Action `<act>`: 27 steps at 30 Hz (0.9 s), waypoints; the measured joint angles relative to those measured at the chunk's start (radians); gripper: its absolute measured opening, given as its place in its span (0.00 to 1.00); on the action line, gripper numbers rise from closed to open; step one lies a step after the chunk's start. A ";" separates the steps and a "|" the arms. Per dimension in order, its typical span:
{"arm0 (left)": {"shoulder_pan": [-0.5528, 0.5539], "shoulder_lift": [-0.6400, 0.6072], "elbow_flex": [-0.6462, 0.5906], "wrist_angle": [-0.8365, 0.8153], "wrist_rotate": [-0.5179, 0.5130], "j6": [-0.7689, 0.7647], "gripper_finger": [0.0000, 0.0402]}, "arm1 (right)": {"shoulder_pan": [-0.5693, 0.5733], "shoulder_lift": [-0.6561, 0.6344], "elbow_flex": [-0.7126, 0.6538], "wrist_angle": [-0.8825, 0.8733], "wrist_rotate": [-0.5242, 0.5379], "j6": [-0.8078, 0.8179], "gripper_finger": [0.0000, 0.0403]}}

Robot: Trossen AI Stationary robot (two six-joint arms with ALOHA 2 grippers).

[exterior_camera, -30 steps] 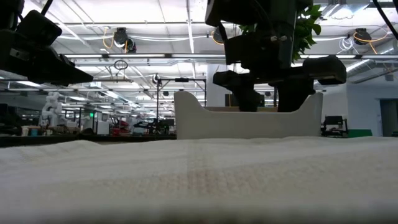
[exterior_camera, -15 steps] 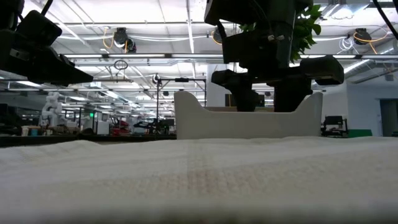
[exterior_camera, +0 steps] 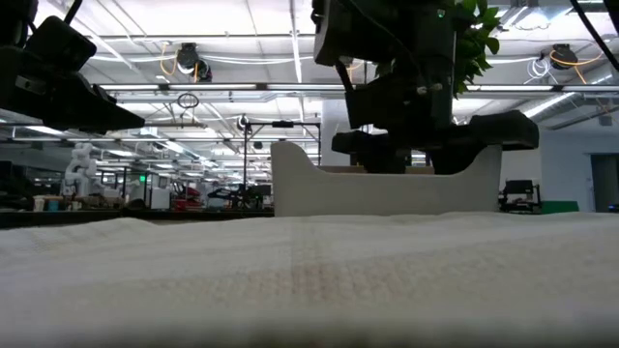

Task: Pick and placing Produce into tupperware
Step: Put the yellow lemon into the gray bin

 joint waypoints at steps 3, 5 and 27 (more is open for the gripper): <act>0.000 0.000 0.000 -0.001 0.000 0.000 0.06 | 0.000 -0.002 0.000 0.002 0.000 -0.001 0.52; 0.000 0.000 0.000 -0.001 0.000 0.000 0.06 | 0.000 -0.003 -0.001 0.001 0.000 -0.001 0.52; 0.000 0.000 0.000 -0.001 0.000 0.000 0.06 | -0.001 -0.003 -0.002 -0.002 0.004 0.021 0.59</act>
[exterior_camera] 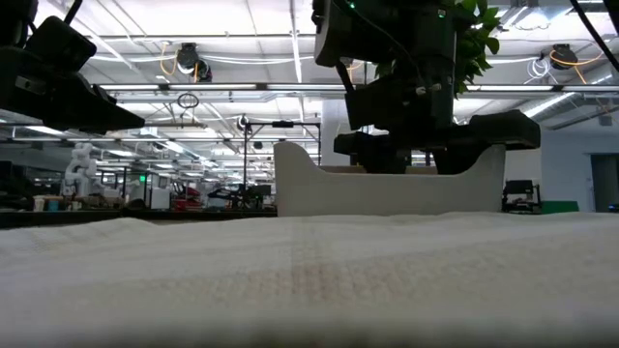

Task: Pick and placing Produce into tupperware
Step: Put the yellow lemon into the gray bin

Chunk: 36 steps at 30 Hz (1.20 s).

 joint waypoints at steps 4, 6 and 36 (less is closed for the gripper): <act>0.000 0.000 0.000 0.000 0.000 0.000 0.06 | 0.000 0.000 0.000 -0.001 0.004 0.006 0.59; 0.000 0.000 0.000 0.000 0.000 0.000 0.06 | 0.000 0.000 0.000 -0.002 0.004 0.010 0.59; 0.000 0.000 0.000 0.000 0.000 -0.008 0.06 | 0.001 0.002 0.049 -0.054 0.033 0.045 0.69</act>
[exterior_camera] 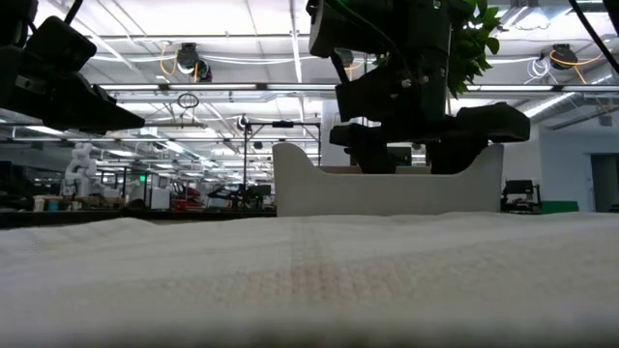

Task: Pick and placing Produce into tupperware
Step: Put the yellow lemon into the gray bin

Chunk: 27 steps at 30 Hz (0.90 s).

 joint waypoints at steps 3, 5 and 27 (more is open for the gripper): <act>0.000 0.000 0.000 0.000 0.000 -0.002 0.06 | 0.000 0.000 0.000 -0.002 0.000 0.002 0.72; 0.000 0.000 0.000 0.000 0.000 -0.004 0.06 | 0.000 0.000 0.000 -0.008 0.001 -0.003 0.73; 0.000 0.000 0.000 0.000 0.000 -0.007 0.06 | 0.000 -0.002 0.091 -0.099 0.050 -0.019 0.74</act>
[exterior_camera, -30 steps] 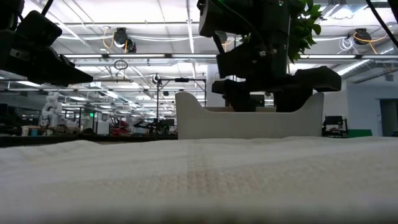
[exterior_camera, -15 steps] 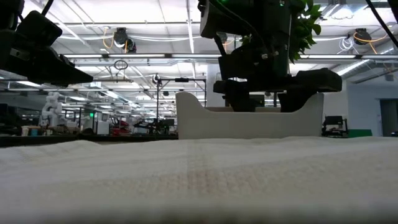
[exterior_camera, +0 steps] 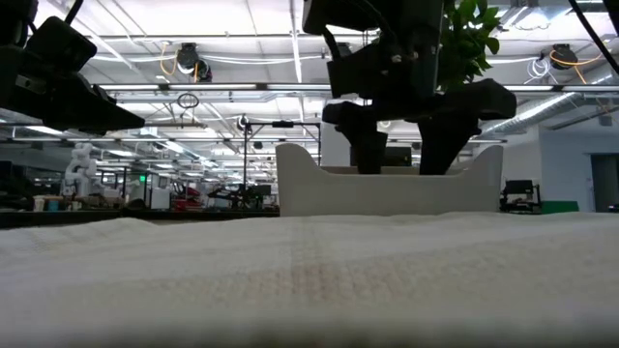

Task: Pick and placing Produce into tupperware
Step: Put the yellow lemon into the gray bin, then return to Home Position

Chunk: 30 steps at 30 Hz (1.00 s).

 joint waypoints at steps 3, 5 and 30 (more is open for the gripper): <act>0.000 0.000 0.000 0.000 0.000 0.000 0.06 | 0.000 0.000 0.009 -0.021 0.000 0.000 0.72; 0.000 0.000 0.000 0.000 0.000 0.000 0.06 | 0.000 0.000 0.010 -0.023 0.000 0.000 0.70; 0.000 0.000 0.000 -0.001 0.000 -0.003 0.06 | 0.000 -0.051 0.010 -0.025 -0.007 -0.016 0.14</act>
